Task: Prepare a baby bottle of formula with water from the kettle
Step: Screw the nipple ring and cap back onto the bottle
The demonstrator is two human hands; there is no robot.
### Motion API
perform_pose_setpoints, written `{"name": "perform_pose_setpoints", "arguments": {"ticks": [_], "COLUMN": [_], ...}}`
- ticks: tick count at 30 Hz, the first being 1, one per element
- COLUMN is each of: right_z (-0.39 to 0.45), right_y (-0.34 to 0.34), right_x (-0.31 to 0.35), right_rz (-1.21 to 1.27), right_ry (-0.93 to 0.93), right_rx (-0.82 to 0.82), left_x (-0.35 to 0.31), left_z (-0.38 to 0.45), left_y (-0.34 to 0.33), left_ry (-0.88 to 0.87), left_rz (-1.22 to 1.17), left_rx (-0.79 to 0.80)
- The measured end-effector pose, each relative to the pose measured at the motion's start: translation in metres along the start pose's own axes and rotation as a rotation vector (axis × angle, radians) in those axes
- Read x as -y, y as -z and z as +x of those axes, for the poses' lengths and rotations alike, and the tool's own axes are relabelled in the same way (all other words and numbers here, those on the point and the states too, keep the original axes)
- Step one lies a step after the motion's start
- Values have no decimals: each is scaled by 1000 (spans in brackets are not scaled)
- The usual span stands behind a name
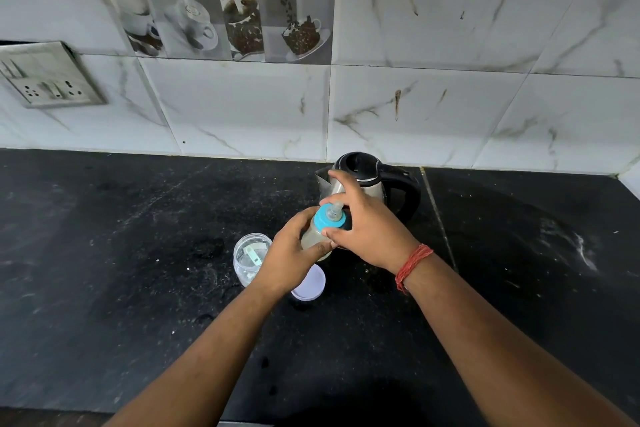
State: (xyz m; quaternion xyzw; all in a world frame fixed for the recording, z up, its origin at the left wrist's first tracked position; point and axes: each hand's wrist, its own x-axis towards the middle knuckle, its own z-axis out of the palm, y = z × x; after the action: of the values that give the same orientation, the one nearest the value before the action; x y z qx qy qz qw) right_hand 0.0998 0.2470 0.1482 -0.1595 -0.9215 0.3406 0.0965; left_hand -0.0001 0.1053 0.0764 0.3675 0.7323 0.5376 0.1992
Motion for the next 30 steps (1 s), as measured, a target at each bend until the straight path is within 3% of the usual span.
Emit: {"name": "perform_pose_setpoints", "arguments": {"ticks": [8,17,21,25,30], "right_z": [4,11,12,12,16], "right_y": [-5,11,5,-3,6], "right_x": [-2,-14,-14,-8,-19], "right_rz": [-107,90,99,-89,190], "right_ry": [10,16,-9,-5,44], "right_rx": [-131,-12,-114,-216,-98], "left_x": [0,-4,-6,-6,-8], "left_z": [4,14,17,19,22], "left_y": [-2,0,-2,-3,1], "left_ry": [-1,-13,-24,-24,-31], "left_rz": [-11,-45,-36,-37,-49], "left_rx": [7,8,10,21,2]}}
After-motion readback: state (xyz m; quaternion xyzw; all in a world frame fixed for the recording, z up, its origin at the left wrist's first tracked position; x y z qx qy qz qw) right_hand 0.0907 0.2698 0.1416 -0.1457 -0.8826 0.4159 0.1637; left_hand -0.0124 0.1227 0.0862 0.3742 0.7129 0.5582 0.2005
